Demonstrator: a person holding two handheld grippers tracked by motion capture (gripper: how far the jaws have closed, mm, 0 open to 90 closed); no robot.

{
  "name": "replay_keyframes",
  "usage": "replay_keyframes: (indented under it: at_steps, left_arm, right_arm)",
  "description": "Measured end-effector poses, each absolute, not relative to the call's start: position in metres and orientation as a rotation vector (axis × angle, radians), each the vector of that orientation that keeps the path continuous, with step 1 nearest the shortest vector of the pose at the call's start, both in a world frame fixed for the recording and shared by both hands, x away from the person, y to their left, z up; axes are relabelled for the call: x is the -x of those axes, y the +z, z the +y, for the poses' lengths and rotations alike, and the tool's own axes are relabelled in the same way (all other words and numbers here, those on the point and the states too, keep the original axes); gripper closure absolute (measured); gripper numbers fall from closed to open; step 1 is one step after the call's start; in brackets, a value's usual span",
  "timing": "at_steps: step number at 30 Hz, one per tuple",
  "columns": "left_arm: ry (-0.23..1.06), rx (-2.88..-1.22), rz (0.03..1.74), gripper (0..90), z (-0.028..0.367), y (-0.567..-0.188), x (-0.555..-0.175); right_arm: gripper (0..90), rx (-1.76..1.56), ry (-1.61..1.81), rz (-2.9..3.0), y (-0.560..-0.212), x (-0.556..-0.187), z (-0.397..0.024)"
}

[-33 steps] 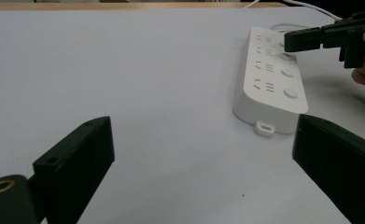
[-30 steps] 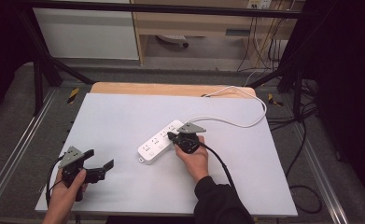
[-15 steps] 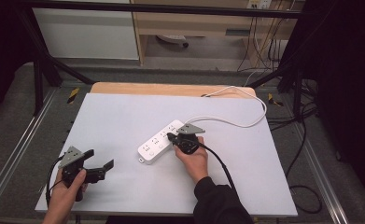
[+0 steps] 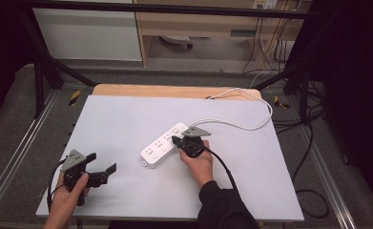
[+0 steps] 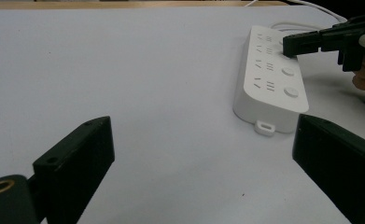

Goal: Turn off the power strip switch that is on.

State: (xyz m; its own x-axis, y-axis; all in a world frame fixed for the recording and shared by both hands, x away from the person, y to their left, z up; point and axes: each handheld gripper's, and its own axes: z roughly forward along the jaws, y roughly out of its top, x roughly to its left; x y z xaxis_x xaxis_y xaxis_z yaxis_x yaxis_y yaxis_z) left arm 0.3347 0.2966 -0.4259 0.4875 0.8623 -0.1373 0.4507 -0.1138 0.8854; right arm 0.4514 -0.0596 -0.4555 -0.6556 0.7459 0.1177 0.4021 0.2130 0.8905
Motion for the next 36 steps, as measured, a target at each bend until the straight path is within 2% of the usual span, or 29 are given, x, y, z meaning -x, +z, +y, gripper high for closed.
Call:
replay_keyframes:
  at_steps: [36]
  left_arm:
    - [0.521,-1.742,1.133,5.3,0.297,-0.427,-0.335]
  right_arm:
    - [90.0,-1.063,1.362,2.167,-0.452,-0.451,-0.054]
